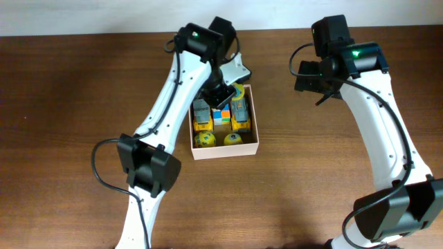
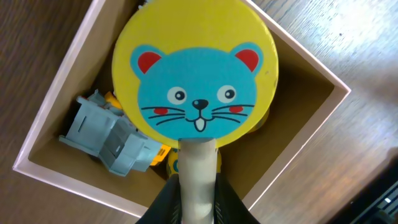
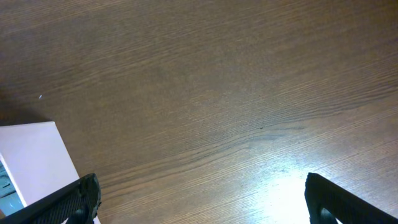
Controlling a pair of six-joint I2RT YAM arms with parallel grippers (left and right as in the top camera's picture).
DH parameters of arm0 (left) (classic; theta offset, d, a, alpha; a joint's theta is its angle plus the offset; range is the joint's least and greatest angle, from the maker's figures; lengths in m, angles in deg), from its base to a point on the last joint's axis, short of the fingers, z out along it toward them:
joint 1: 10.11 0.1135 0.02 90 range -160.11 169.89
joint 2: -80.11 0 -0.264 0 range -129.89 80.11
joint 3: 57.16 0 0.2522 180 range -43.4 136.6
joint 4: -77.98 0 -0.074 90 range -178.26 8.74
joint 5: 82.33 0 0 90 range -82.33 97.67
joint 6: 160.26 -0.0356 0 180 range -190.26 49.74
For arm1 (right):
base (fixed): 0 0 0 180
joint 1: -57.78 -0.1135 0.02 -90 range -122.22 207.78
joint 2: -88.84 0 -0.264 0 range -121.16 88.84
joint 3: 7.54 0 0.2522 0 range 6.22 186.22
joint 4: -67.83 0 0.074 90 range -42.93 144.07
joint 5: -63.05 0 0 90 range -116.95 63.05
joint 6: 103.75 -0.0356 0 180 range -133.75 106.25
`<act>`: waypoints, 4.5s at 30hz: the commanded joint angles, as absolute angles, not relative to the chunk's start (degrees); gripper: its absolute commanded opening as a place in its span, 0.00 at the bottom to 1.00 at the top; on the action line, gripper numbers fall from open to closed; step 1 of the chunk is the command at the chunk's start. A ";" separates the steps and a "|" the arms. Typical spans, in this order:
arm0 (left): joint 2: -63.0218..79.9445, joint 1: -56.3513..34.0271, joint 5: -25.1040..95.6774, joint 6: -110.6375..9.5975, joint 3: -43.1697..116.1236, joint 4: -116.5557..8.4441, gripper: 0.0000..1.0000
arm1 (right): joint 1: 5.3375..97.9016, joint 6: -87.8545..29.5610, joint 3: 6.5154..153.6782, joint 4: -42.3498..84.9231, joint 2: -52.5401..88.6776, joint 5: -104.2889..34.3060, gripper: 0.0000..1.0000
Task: Pack container
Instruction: 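Lift the mouse rattle and carry it right over the pink box, then lower the rattle into the box and open the left gripper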
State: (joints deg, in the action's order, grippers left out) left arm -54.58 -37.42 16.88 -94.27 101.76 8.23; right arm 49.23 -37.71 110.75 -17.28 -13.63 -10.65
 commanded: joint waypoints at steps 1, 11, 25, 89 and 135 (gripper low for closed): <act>-54.78 -37.55 14.94 -92.15 102.03 8.47 0.10 | 49.51 -38.02 110.62 -17.26 -13.90 -9.95 0.99; -54.76 -38.93 19.29 -87.36 95.80 8.47 0.10 | 49.51 -38.02 110.62 -17.26 -13.90 -9.93 0.99; -54.76 -45.66 18.02 -86.33 91.38 8.47 0.13 | 49.51 -38.02 110.62 -17.26 -13.90 -9.93 0.99; -55.26 -43.70 15.94 -87.86 98.90 -2.18 0.39 | 49.51 -38.02 110.62 -17.26 -13.90 -9.95 0.99; -55.96 -43.70 15.99 -87.40 82.27 -10.75 0.13 | 49.51 -38.02 110.62 -17.26 -13.90 -9.95 0.99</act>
State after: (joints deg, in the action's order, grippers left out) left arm -55.37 -43.89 14.96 -87.34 82.49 -11.18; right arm 49.23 -37.74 110.75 -17.28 -13.63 -10.65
